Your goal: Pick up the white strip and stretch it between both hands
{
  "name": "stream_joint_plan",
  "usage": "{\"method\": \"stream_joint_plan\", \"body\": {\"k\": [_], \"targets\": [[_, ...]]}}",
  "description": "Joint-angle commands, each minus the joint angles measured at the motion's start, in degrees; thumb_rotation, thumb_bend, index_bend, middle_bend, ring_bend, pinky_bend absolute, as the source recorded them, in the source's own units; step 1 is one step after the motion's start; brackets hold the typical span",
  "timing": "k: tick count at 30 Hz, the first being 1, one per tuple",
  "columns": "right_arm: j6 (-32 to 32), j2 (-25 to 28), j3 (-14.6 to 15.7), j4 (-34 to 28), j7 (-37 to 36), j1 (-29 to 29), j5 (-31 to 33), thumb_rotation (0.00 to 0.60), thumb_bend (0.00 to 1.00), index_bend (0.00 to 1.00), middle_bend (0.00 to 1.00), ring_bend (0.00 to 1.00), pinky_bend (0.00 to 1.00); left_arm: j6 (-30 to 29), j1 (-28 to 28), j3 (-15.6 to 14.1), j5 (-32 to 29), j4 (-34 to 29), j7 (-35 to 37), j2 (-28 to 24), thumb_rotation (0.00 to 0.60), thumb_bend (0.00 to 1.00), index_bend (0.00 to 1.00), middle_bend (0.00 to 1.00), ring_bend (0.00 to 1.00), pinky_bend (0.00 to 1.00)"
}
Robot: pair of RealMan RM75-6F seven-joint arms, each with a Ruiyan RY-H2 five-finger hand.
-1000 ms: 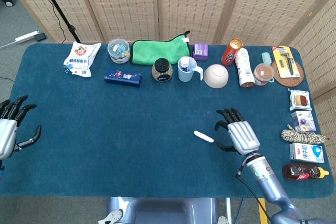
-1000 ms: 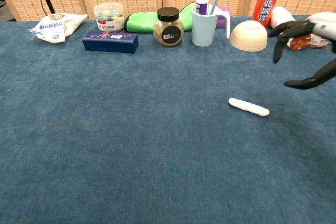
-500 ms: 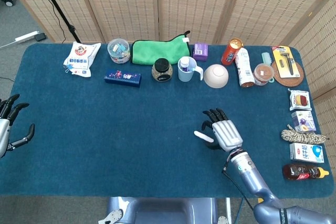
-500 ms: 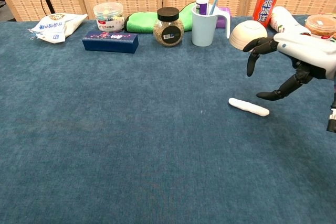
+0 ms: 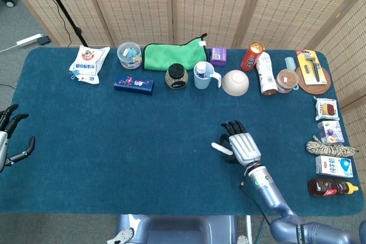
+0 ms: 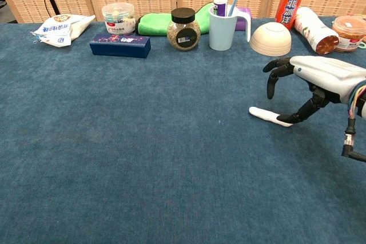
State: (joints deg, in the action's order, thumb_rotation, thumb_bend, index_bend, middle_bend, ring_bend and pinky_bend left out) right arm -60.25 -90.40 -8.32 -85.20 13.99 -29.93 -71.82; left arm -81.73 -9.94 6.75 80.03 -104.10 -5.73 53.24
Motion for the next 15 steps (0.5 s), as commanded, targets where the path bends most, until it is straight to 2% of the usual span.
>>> {"method": "stream_joint_plan", "body": {"k": [1, 15], "targets": [[-0.3, -0.6, 0.2, 1.0, 0.2, 0.1, 0.4, 0.6, 0.27, 0.45, 0.14, 0.08, 0.0, -0.2, 0.1, 0.0, 0.1, 0.0, 0.2, -0.1, 0.199, 0.4, 0.22, 0.1, 0.11, 0.08], [-0.8, -2.5, 0.7, 4.2, 0.4, 0.2, 0.5, 0.6, 0.27, 0.46, 0.14, 0.08, 0.0, -0.5, 0.7, -0.5, 0.3, 0.2, 1.2, -0.2, 0.2, 0.4, 0.22, 0.1, 0.11, 0.08]]}}
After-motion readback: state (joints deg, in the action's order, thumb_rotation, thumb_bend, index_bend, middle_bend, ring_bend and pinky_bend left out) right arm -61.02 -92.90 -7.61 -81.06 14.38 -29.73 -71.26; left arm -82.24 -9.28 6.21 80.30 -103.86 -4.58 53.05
